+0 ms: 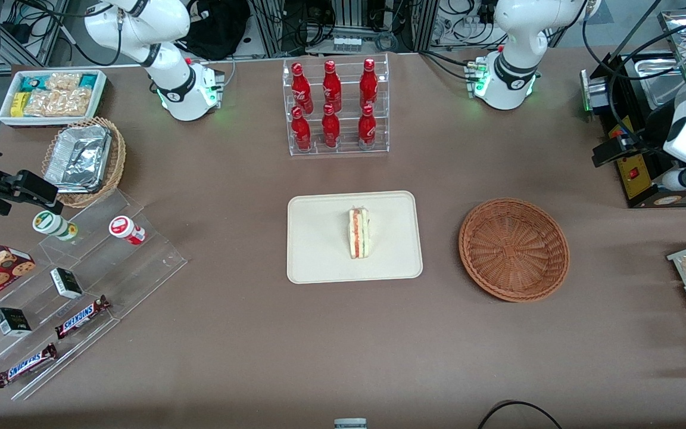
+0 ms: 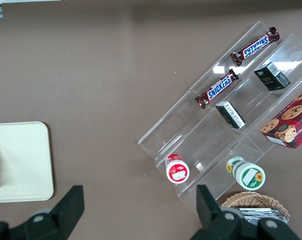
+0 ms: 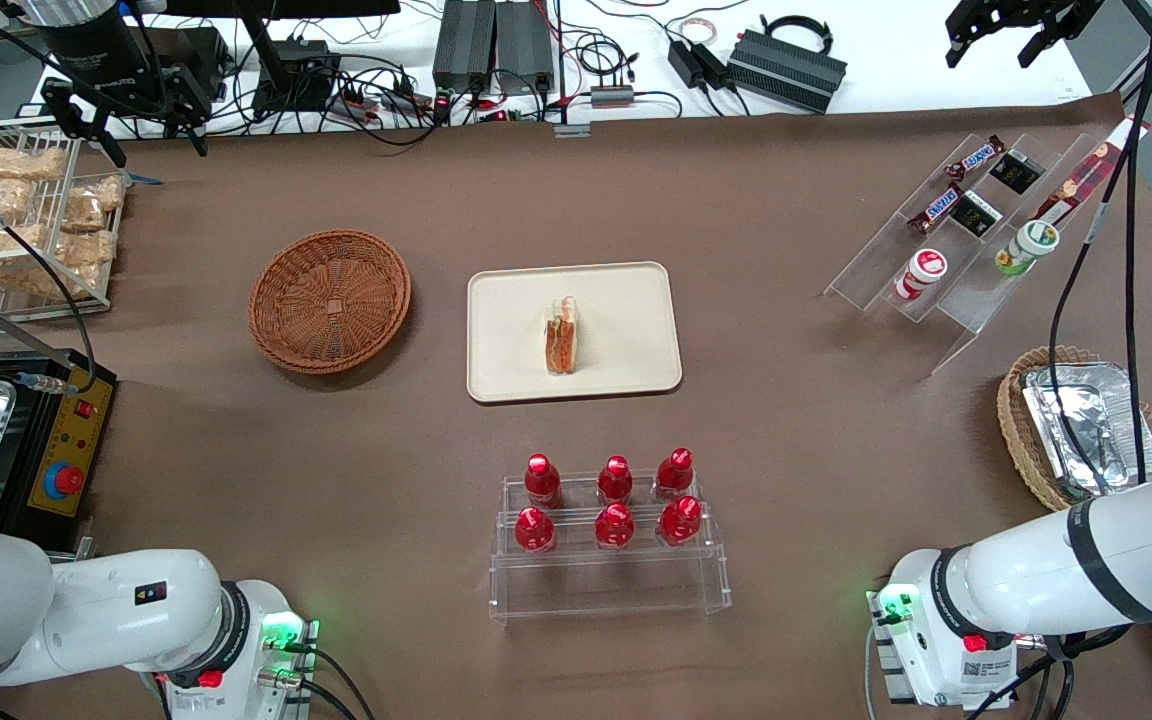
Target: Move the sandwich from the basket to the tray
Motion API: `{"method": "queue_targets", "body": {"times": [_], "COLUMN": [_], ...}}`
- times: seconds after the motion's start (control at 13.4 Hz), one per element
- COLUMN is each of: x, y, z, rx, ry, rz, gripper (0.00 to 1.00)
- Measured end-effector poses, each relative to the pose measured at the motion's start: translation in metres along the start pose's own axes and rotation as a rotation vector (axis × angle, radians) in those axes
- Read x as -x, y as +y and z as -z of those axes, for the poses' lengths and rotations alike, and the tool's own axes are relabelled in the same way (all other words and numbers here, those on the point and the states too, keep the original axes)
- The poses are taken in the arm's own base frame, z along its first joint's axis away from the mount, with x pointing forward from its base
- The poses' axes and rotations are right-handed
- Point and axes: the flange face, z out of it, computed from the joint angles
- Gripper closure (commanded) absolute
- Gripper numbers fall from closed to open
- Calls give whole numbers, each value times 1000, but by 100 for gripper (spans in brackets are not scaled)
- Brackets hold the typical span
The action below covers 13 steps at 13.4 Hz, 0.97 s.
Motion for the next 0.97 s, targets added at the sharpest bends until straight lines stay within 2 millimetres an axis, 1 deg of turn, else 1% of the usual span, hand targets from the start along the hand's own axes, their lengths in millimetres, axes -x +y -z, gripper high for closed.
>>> {"method": "queue_targets", "body": {"times": [0.15,0.22,0.52,0.82,0.97], "x": [-3,-5,-6,-7,-7], "y": [-11,-13,-9,1,1], "z": [0,2,4,6,8], "rx": [7,12,16,17,18], "ry": [-3,12,33,43,47], "rz": [4,-12,-35,-63,-68], "gripper": [0,0,0,0,0]}}
